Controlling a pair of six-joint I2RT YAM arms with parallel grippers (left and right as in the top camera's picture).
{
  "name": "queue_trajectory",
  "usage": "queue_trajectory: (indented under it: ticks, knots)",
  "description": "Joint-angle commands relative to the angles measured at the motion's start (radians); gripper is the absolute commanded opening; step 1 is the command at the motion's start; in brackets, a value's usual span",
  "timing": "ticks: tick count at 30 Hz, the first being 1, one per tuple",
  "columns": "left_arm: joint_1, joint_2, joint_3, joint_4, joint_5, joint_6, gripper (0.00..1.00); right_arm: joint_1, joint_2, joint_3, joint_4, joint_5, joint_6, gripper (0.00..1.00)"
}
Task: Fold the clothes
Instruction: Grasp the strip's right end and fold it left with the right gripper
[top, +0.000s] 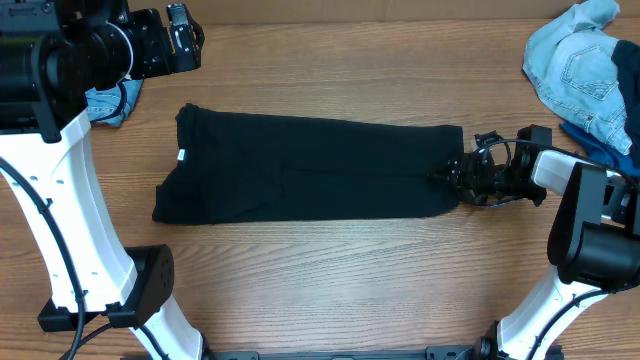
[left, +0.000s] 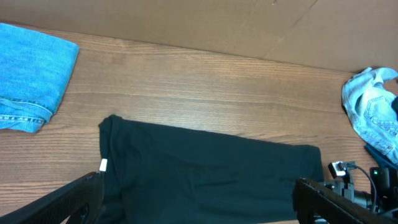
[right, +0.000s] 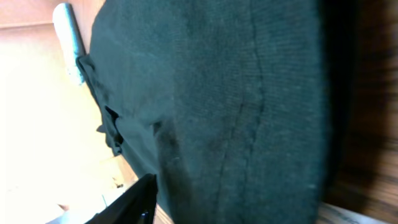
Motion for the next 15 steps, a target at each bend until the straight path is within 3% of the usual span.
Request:
queue_trajectory:
  ticks: [1,15]
  knots:
    - [-0.005,-0.014,0.006,-0.002,0.011,0.006,1.00,0.011,-0.003,-0.016,-0.006,0.177,0.007,0.43]
    - [-0.005,-0.015,0.006,-0.002,0.012,0.013,1.00,0.215,-0.308,0.020,-0.049,0.294,0.093,0.25]
